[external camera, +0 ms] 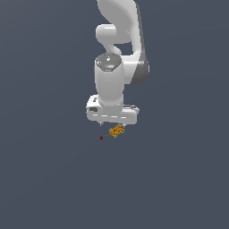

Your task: Pick up the object and move it to a goal position.

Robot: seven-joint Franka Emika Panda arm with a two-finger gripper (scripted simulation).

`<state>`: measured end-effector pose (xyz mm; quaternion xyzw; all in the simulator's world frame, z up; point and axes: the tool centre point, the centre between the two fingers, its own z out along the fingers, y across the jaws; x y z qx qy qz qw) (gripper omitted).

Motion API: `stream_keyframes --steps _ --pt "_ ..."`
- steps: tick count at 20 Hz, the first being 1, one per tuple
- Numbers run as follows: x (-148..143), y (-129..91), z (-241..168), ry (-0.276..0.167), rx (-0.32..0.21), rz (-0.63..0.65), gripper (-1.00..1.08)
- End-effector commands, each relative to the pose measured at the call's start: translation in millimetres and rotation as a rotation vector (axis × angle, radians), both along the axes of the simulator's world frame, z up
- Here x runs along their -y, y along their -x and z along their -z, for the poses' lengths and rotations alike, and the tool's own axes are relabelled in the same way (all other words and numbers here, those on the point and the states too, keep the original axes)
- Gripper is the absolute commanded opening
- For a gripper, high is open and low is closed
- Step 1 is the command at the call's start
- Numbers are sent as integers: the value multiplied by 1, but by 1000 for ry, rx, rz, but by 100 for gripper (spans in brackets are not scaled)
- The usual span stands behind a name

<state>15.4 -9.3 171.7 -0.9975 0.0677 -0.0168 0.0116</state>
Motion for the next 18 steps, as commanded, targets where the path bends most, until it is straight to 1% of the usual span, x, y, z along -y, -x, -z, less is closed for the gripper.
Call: stream_keyframes --steps 1,6,18 --pt "-1 2 6 -2 -3 42 100" --pt "-2 6 21 -7 -11 154 100" --pt "-3 23 64 -10 -32 491 100"
